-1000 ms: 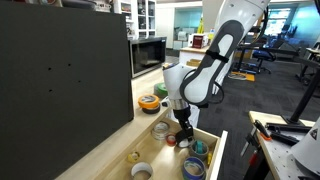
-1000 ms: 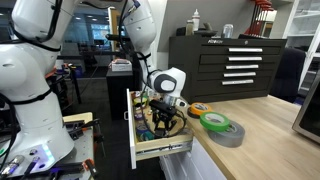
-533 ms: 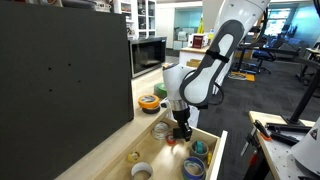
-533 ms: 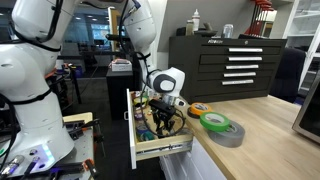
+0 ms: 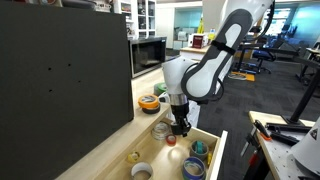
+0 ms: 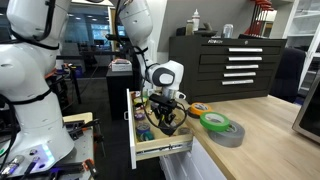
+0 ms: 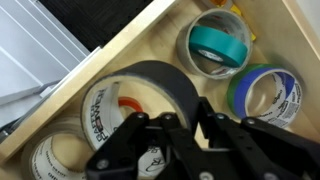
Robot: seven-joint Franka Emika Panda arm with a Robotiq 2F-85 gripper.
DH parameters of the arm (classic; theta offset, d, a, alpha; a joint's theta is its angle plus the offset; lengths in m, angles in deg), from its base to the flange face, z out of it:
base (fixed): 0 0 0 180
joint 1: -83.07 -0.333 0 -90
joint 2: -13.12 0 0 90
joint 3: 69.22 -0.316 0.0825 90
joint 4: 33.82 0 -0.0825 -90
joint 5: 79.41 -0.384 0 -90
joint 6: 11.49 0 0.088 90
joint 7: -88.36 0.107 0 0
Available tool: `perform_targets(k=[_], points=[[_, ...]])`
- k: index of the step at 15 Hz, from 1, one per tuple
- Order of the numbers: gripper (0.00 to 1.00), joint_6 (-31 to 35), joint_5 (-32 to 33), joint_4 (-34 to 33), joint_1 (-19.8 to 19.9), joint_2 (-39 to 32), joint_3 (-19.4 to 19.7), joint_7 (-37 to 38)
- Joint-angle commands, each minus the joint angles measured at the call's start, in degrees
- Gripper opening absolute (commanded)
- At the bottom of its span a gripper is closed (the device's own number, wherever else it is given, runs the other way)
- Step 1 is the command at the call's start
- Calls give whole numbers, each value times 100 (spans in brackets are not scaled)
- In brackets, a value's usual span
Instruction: Remove the black tape out of the open drawer
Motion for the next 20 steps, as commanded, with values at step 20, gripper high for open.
perform_targets(k=[20], points=[[3,-340,592,-894,-435,1543,412,-181]])
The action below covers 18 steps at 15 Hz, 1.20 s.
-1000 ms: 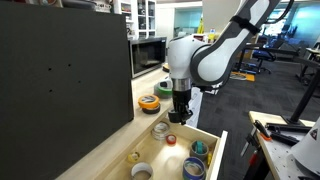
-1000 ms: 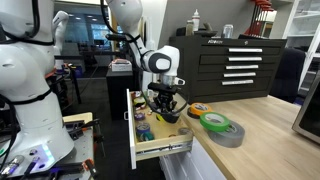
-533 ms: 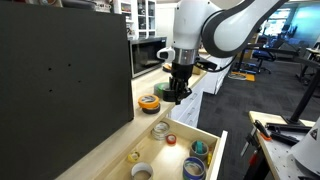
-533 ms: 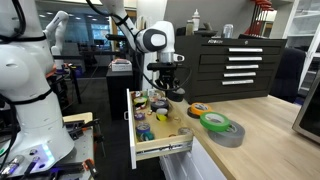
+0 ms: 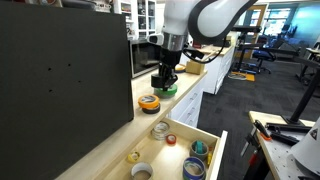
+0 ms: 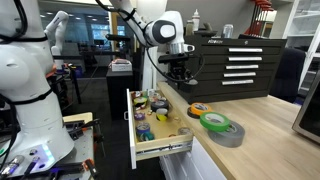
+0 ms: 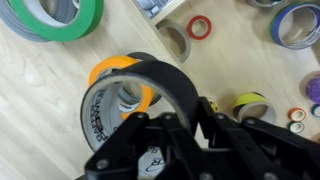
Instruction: Remove the black tape out of the open drawer
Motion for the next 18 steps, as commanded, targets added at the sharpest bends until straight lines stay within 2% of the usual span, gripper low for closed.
perform_targets(k=[1,6,11,12,13,18], points=[[3,-195,70,-907,-15,-811,133,-227],[3,-312,48,-1758,121,-1691,159,-411],[3,-370,108,-2067,284,-2140,201,-583],[35,-379,78,-2082,323,-2194,193,-599],[36,-381,69,-2096,347,-2230,191,-618],[67,-365,61,-2113,392,-2283,174,-654]])
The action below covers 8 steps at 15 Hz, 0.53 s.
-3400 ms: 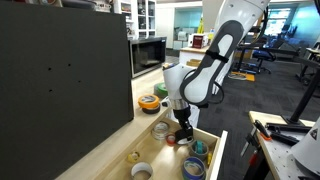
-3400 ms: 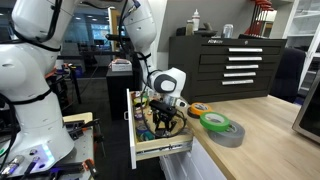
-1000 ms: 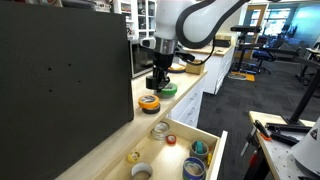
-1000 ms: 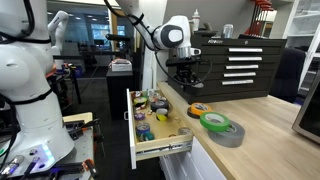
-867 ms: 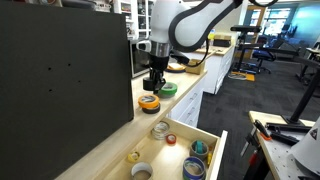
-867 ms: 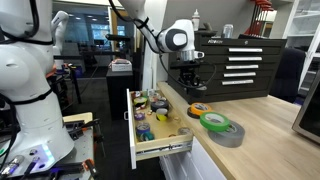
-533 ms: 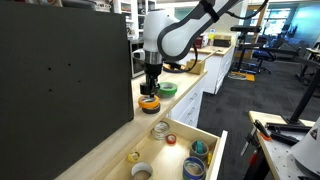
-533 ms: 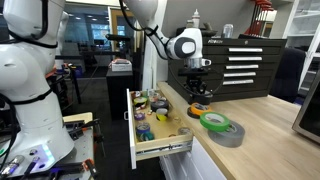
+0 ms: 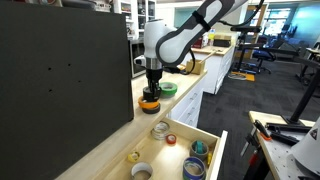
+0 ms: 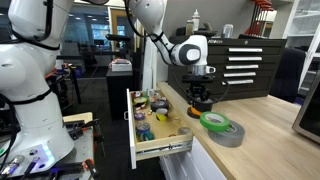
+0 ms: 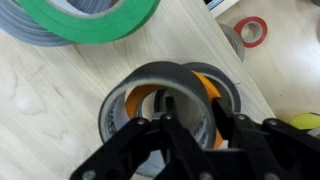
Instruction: Remove the black tape out of the open drawer
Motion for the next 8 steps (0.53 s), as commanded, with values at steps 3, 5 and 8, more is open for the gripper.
perform_targets(k=[3,5,8], points=[[87,-159,61,-130,19,56,-37,-115],[98,-163,43,16,32,256,-67,-177],[100,-247,25,93,-11,472,-93,-188]])
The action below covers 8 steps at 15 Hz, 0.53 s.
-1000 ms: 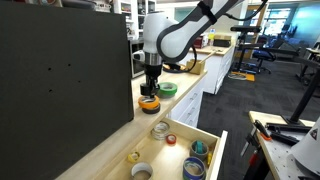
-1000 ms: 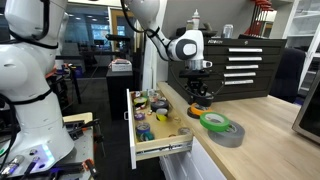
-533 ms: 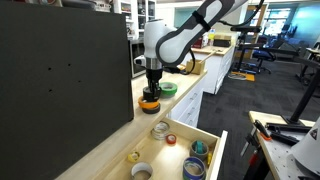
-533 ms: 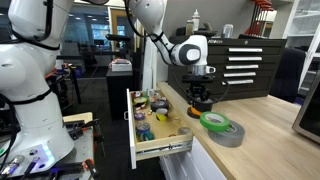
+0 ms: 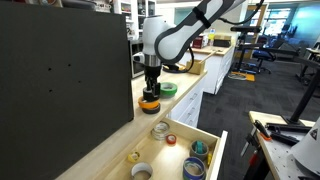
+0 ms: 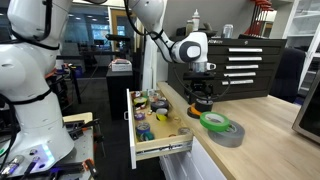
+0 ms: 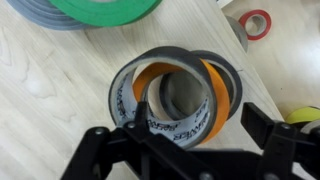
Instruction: Remove the black tape out of the open drawer
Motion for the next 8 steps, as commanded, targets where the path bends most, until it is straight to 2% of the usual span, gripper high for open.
perform_targets(k=[1,8], points=[[100,-328,13,204,-35,513,-52,-12],[100,-1431,-108,581,-271,1546,-72,330]])
